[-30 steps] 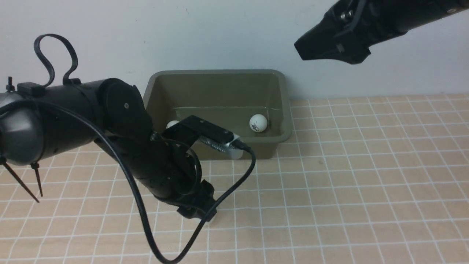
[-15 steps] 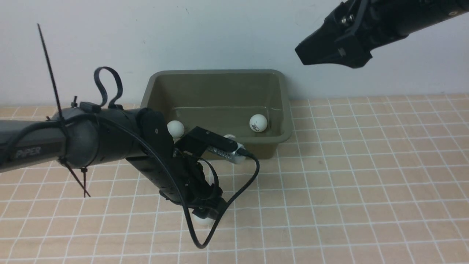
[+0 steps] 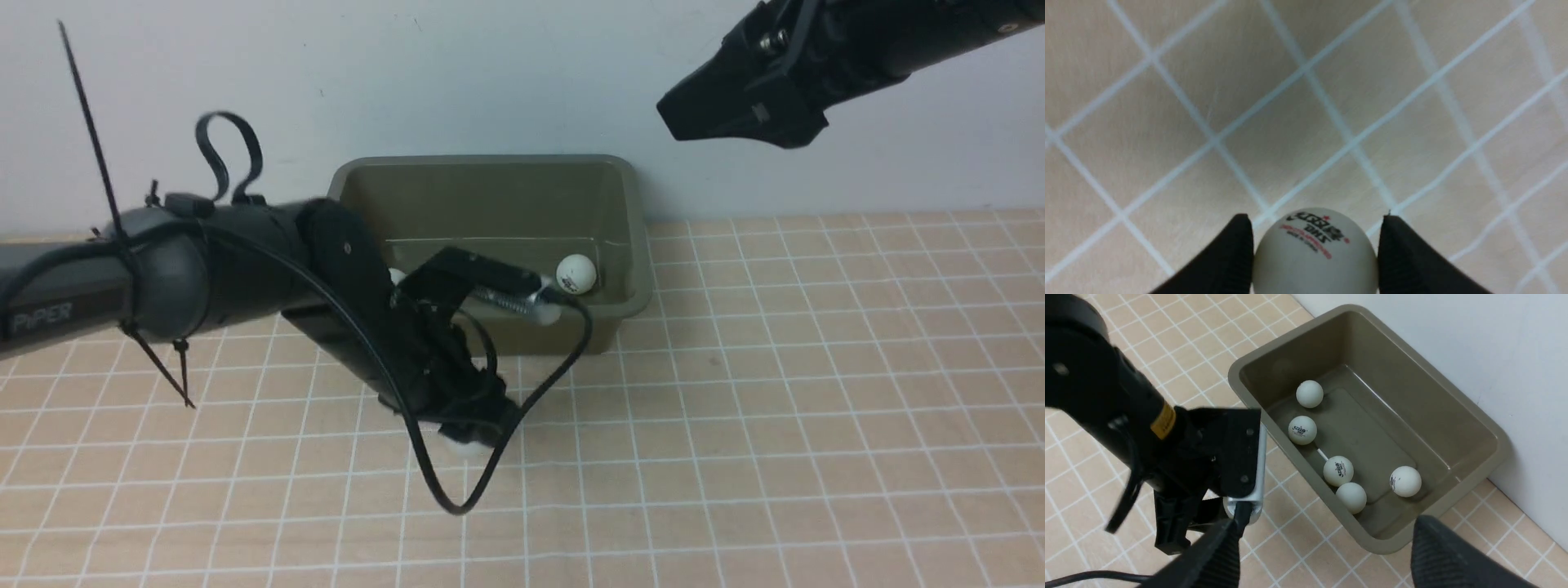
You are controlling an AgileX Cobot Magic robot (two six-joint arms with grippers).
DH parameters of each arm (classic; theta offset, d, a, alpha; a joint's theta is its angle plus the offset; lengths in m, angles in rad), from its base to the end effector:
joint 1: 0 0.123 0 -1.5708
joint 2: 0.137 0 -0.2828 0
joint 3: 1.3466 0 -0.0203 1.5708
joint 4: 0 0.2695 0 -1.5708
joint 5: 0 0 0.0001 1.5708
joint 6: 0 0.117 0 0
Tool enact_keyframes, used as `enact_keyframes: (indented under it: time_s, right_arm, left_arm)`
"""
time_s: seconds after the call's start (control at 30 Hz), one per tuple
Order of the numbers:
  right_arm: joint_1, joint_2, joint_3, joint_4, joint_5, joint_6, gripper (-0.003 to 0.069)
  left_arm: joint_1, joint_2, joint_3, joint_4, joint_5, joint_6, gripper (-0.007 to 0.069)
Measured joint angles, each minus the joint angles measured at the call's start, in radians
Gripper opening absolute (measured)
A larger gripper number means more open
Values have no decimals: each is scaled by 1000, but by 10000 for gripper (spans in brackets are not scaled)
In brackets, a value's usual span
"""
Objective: Put the table tennis balls into the box on the light coffee tablecloth.
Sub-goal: 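Reach for and grasp a ping pong ball on the table beside the basket, then drop the ball into the bin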
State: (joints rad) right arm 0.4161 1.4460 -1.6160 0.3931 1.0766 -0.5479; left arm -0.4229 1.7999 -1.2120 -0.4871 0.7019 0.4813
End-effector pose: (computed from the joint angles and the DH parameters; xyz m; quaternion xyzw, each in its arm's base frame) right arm 0.2920 0.1722 0.4160 -0.4025 0.8191 0.1698 0.3718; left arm 0.3444 -0.1938 0.1740 0.2796 0.9249 -0.1815 0.1830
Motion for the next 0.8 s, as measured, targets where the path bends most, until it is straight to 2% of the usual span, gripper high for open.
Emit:
enact_keyframes:
  time_s: [0.17, 0.3, 0.47, 0.53, 0.7, 0.8]
  right_arm:
    - [0, 0, 0, 0, -9, 0, 512]
    - [0, 0, 0, 0, -7, 0, 512]
    - [0, 0, 0, 0, 0, 0, 512]
    - [0, 0, 0, 0, 2, 0, 512]
    - [0, 0, 0, 0, 2, 0, 512]
    - [0, 0, 0, 0, 2, 0, 512]
  left_arm:
    - [0, -54, -161, -135, -3, 215, 312]
    - [11, -41, -195, -128, -135, 298, 312]
    - [75, 28, -217, -111, -242, 326, 312]
    - [111, 81, -244, -106, -252, 335, 344]
    - [157, 150, -289, -102, -264, 326, 482]
    - [173, 127, -325, -88, -211, 282, 501]
